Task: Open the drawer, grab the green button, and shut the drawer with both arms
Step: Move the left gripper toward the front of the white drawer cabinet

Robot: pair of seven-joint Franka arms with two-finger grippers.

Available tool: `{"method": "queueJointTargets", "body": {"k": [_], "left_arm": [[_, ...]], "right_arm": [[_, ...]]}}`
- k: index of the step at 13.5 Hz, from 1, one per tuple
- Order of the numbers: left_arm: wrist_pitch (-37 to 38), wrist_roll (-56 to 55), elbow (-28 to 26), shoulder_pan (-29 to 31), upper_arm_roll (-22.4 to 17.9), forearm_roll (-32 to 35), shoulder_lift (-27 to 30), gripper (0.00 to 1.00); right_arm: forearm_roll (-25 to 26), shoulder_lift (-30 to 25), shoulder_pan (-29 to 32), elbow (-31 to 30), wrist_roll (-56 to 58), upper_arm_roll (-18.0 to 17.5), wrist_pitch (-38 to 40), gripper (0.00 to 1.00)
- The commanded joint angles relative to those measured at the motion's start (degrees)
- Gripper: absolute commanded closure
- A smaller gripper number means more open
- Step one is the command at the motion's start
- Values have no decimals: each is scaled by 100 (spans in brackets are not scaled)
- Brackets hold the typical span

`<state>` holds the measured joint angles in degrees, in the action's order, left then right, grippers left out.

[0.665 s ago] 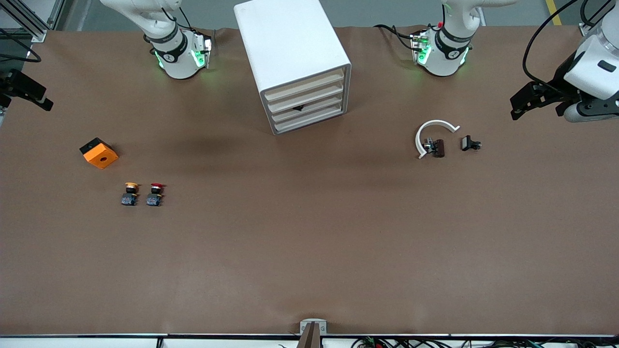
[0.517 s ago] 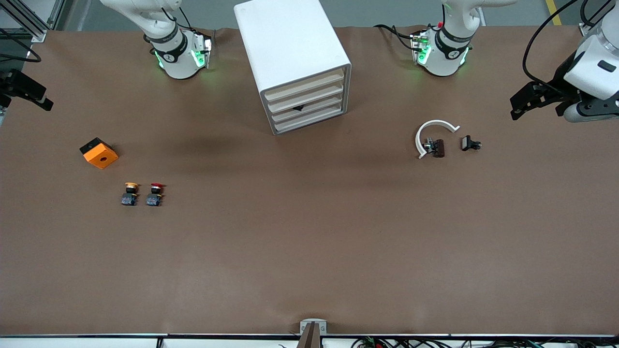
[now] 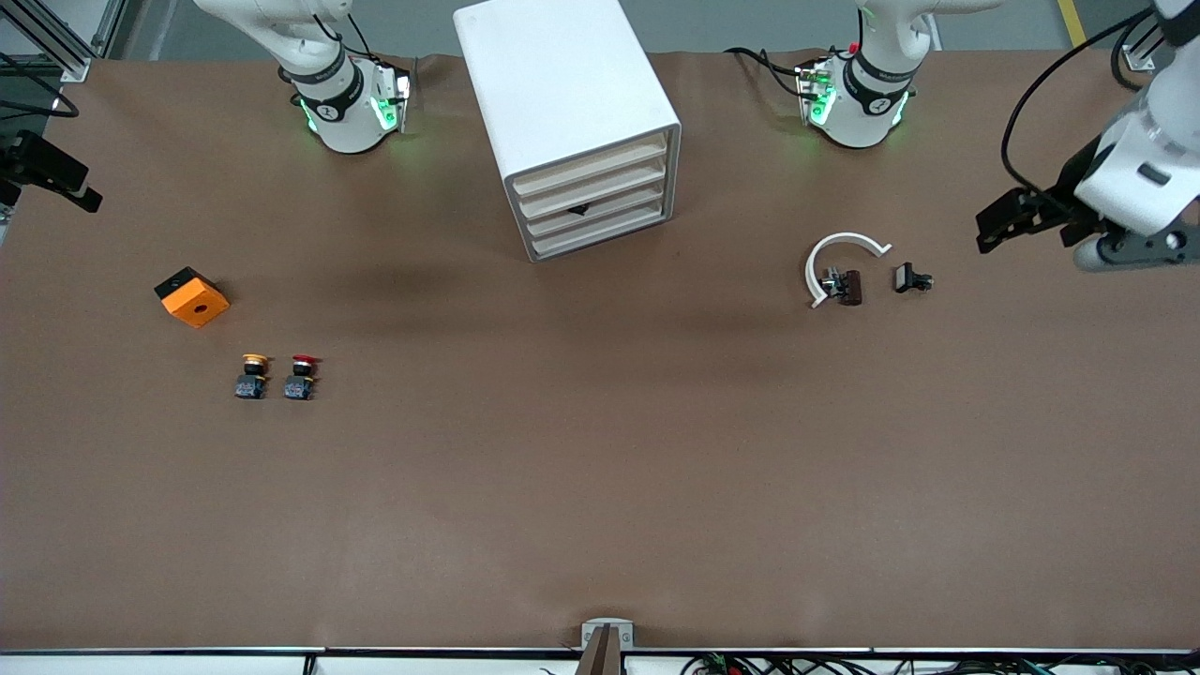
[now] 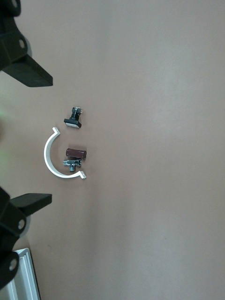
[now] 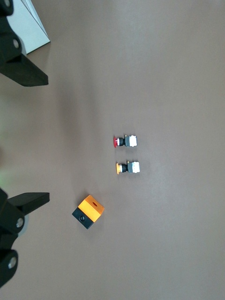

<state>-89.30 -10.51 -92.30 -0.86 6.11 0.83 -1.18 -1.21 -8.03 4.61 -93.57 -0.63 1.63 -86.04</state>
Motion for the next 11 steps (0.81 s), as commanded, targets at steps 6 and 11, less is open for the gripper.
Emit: {"method": "queueJointTargets", "body": {"k": [6, 11], "left_arm": [[19, -1327, 836, -554, 83, -944, -1558, 0], [-499, -2866, 1091, -1152, 83, -1391, -2481, 0]], "right_arm": [[7, -93, 22, -4, 80, -49, 62, 0], [156, -93, 14, -4, 98, -119, 62, 0]]}}
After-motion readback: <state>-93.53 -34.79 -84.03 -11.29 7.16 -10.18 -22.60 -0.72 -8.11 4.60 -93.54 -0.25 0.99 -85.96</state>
